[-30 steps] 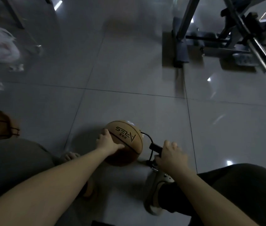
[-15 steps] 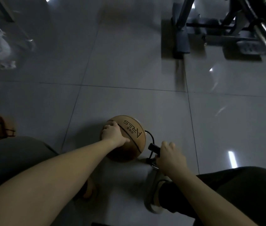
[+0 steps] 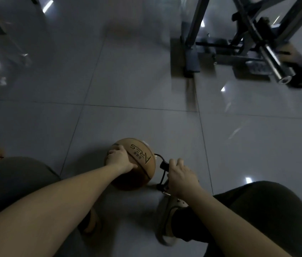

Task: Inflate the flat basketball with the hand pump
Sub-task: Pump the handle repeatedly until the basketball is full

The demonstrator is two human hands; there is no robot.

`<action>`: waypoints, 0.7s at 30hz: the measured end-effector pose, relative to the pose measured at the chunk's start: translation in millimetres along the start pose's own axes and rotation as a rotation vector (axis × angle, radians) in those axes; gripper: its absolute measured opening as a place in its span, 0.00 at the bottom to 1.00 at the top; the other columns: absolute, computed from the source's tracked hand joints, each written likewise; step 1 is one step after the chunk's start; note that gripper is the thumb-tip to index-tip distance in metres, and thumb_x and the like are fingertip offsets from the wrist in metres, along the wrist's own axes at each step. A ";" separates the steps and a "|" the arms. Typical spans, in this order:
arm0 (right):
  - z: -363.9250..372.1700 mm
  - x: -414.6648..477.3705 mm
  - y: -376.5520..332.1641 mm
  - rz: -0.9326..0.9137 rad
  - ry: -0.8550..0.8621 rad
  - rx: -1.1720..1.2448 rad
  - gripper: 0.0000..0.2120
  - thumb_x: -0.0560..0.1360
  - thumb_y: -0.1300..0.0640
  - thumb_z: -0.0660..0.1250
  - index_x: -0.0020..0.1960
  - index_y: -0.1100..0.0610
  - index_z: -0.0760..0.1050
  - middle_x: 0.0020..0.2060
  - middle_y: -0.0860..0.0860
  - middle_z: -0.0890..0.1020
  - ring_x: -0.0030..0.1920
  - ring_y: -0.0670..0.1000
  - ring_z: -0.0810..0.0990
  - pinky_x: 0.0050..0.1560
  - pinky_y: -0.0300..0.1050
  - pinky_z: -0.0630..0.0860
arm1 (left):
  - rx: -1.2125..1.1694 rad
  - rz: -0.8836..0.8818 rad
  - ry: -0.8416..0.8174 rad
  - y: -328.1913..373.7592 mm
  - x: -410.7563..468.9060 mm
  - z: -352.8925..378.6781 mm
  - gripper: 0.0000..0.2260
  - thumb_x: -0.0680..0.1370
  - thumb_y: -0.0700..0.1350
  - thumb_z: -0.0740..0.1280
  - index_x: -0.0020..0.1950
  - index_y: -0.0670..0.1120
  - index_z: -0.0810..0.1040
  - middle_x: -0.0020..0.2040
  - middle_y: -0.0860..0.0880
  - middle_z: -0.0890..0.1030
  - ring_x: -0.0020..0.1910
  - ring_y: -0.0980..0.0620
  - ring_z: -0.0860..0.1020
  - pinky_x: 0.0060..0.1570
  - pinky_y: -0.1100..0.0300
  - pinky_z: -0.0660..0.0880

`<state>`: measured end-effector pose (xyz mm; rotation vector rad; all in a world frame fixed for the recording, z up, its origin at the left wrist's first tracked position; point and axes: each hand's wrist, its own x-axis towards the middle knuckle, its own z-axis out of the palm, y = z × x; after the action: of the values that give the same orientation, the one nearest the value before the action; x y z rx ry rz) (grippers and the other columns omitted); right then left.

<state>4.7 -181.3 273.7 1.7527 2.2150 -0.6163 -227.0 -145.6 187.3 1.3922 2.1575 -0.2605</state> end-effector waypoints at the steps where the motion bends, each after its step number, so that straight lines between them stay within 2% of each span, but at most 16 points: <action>1: -6.2 -2.9 0.6 0.020 -0.027 0.007 0.14 0.79 0.53 0.63 0.62 0.55 0.63 0.59 0.55 0.68 0.50 0.57 0.76 0.42 0.49 0.72 | -0.012 0.000 -0.022 -4.9 -3.3 -3.3 0.56 0.64 0.66 0.76 0.78 0.41 0.49 0.71 0.33 0.66 0.67 0.35 0.71 0.62 0.44 0.74; 3: -17.9 -11.5 0.9 0.036 -0.049 0.045 0.14 0.81 0.52 0.61 0.62 0.56 0.64 0.63 0.57 0.65 0.52 0.59 0.77 0.43 0.50 0.71 | 0.008 -0.029 -0.043 -8.1 -13.4 -11.5 0.57 0.63 0.67 0.76 0.79 0.42 0.48 0.72 0.36 0.66 0.69 0.36 0.69 0.64 0.43 0.71; 5: -33.8 -22.4 0.4 0.015 -0.034 0.095 0.14 0.80 0.51 0.63 0.60 0.56 0.65 0.61 0.56 0.65 0.49 0.58 0.76 0.45 0.50 0.74 | 0.061 0.030 -0.032 3.7 -29.6 -28.5 0.52 0.65 0.66 0.75 0.77 0.44 0.54 0.72 0.38 0.66 0.68 0.37 0.69 0.64 0.42 0.70; 8: -70.1 -34.1 0.0 -0.032 -0.030 0.119 0.15 0.75 0.54 0.69 0.57 0.56 0.68 0.57 0.53 0.66 0.45 0.54 0.76 0.46 0.49 0.78 | -0.019 0.383 0.052 43.4 -73.5 -72.7 0.37 0.71 0.58 0.72 0.73 0.50 0.59 0.69 0.43 0.69 0.63 0.41 0.72 0.59 0.44 0.74; 10: -97.2 -38.3 -0.2 -0.081 -0.038 0.139 0.13 0.73 0.59 0.69 0.55 0.56 0.70 0.55 0.52 0.67 0.45 0.54 0.76 0.49 0.51 0.80 | 0.046 0.686 0.135 69.7 -110.6 -96.7 0.37 0.72 0.56 0.73 0.75 0.50 0.58 0.71 0.45 0.68 0.66 0.43 0.71 0.64 0.45 0.72; 12: -120.9 -42.1 -1.1 -0.127 0.016 0.149 0.11 0.73 0.62 0.68 0.53 0.55 0.72 0.52 0.51 0.69 0.46 0.51 0.75 0.51 0.51 0.79 | 0.208 0.881 0.276 85.0 -146.2 -107.6 0.34 0.75 0.54 0.71 0.75 0.47 0.60 0.71 0.46 0.68 0.67 0.45 0.70 0.67 0.48 0.69; 15: -134.6 -46.9 -0.7 -0.152 0.097 0.096 0.06 0.74 0.59 0.68 0.50 0.54 0.73 0.49 0.50 0.71 0.44 0.50 0.75 0.49 0.51 0.80 | 0.228 0.930 0.487 91.2 -159.0 -106.5 0.16 0.78 0.48 0.64 0.65 0.47 0.69 0.58 0.47 0.74 0.55 0.46 0.75 0.56 0.53 0.73; 17: -125.8 -49.3 3.0 -0.112 0.128 -0.037 0.09 0.76 0.53 0.67 0.53 0.54 0.70 0.49 0.51 0.72 0.44 0.52 0.76 0.47 0.52 0.80 | 0.249 0.918 0.574 94.8 -151.6 -102.0 0.08 0.78 0.45 0.63 0.56 0.47 0.70 0.51 0.47 0.76 0.48 0.47 0.76 0.44 0.56 0.72; 19: -105.6 -50.1 6.1 -0.092 0.134 -0.132 0.13 0.77 0.52 0.66 0.57 0.54 0.67 0.51 0.52 0.73 0.47 0.54 0.76 0.49 0.50 0.78 | 0.298 0.856 0.552 96.0 -146.6 -90.1 0.07 0.75 0.43 0.66 0.51 0.47 0.70 0.47 0.47 0.75 0.42 0.48 0.76 0.34 0.58 0.65; 21: -80.1 -50.4 7.6 -0.099 0.096 -0.142 0.16 0.77 0.56 0.67 0.61 0.55 0.66 0.54 0.54 0.73 0.52 0.55 0.76 0.51 0.49 0.77 | 0.366 0.831 0.513 97.3 -140.9 -62.9 0.12 0.67 0.42 0.72 0.45 0.47 0.72 0.40 0.47 0.75 0.33 0.48 0.76 0.28 0.58 0.60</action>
<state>29.6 -185.5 365.3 1.6434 2.3580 -0.3916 -118.7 -184.4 329.0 2.6555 1.7115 0.0386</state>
